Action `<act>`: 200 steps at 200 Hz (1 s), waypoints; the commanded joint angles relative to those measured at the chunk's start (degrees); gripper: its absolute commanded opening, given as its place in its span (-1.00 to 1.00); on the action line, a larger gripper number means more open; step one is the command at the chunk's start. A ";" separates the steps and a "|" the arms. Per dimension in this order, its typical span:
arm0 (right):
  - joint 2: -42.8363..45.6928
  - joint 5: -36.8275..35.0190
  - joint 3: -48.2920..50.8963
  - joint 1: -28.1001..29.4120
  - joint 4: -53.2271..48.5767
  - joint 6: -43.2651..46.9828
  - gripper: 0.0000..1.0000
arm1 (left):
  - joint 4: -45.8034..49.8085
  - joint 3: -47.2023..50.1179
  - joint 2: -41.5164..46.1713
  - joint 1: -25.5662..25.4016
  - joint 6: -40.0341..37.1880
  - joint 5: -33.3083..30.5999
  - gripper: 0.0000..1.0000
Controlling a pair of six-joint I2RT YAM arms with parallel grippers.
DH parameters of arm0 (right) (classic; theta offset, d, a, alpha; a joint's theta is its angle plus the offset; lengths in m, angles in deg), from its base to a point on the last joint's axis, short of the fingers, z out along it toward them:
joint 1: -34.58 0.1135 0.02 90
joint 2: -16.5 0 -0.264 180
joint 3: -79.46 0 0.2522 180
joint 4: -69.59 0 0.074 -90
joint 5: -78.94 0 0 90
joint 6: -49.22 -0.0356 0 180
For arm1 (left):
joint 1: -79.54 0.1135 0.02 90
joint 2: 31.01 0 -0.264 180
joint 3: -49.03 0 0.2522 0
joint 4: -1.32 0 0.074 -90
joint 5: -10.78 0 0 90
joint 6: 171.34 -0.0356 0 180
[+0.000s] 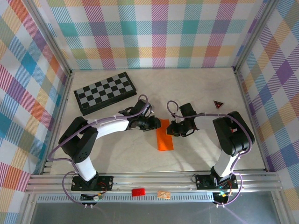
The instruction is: Fold a paper plane with a square sheet of paper (pick it up from the middle)
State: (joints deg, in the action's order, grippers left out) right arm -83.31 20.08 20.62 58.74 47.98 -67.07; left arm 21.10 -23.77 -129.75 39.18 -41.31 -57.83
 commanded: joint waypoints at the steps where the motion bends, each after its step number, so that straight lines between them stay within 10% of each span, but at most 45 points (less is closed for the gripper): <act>1: -2.78 -6.93 1.13 -0.63 -6.40 0.90 -1.00 | -8.00 0.87 -0.94 0.81 3.09 7.26 -0.70; 38: -2.58 -7.01 1.54 -0.61 -6.08 0.19 -1.00 | -10.11 1.19 -2.80 1.25 5.70 8.34 -1.00; 200: -3.42 -5.95 3.32 -0.61 -3.77 -1.66 -1.00 | -2.12 5.20 -9.69 1.42 -0.86 0.34 -1.00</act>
State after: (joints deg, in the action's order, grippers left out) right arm -83.42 20.58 20.99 58.54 48.57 -68.58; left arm 14.77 -20.30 -137.70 39.95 -39.13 -53.66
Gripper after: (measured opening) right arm 0.064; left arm 0.059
